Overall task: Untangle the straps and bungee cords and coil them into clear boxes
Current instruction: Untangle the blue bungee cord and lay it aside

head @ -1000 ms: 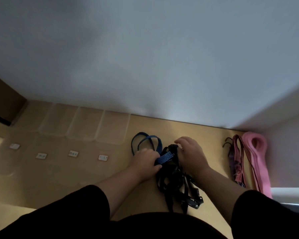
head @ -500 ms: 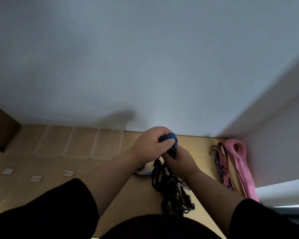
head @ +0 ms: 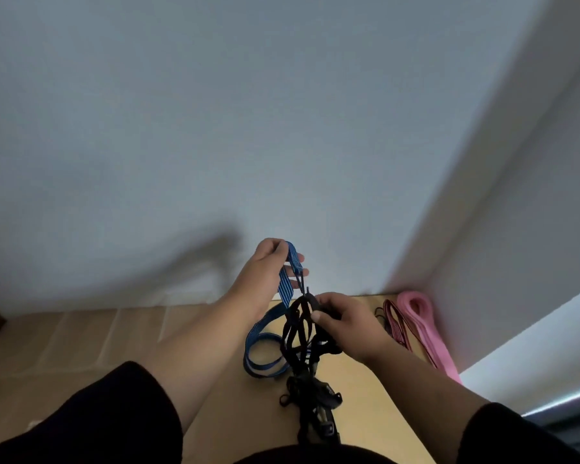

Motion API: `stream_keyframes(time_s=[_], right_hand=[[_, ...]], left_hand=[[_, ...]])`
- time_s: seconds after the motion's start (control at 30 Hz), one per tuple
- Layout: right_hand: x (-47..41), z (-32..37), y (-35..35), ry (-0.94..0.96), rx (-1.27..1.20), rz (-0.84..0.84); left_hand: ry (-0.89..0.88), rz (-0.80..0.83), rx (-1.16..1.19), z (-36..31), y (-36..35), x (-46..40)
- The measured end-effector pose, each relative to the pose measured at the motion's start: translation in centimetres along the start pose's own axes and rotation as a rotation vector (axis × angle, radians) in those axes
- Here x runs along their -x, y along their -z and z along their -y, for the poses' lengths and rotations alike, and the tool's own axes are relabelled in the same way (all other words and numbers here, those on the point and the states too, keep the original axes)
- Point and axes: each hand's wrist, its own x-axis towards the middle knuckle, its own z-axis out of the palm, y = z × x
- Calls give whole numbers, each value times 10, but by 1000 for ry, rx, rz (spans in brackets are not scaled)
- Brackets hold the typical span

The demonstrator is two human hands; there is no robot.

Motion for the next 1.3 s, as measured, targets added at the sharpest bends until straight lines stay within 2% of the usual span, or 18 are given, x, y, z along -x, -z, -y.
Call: stream_keyframes(time_s=[0.1,0.23,0.33,0.4,0.47,0.53,0.67,0.77,0.87,0.93,1.0,1.07,1.13,1.23,1.3], right_hand=[[5,5,-1,-29,66,-44],[5,10,-3,25,144,-67],[0,10,-4,-28,128,-161],[-6,6,-4,-128,169,-212],[-9,-2,-4,-204,314,-199],[-9,-8,-4,-194,417,-154],[-4,-3,-10,-58,319,-8],[-8,2,-17,-80,175,111],[-11,7,-26,-104,14,93],[-13,9,-24,-120,-99,28],[-15,13,-16,-124,-236,-58],[-19,18,-6,-77,-245,-150],[-21,31,-1,-8,-264,-174],[-23,55,-1,96,-257,-145],[-24,62,-4,157,-235,-124]], left_hand=[[31,35,-24,8,-7,2],[20,147,-134,15,-17,11],[-12,221,-169,11,-19,15],[-10,259,-109,4,-20,16],[-14,275,-20,-5,-21,16],[-42,290,17,-15,-24,12],[-96,382,119,-38,-33,7],[-141,438,229,-55,-42,3],[-176,470,288,-68,-41,-1],[-203,437,159,-70,-30,-6],[-228,336,-180,-62,-13,-10],[-213,239,-566,-45,3,-11],[-136,270,-809,-23,14,-8],[-16,338,-877,4,15,-1],[44,378,-732,14,10,3]])
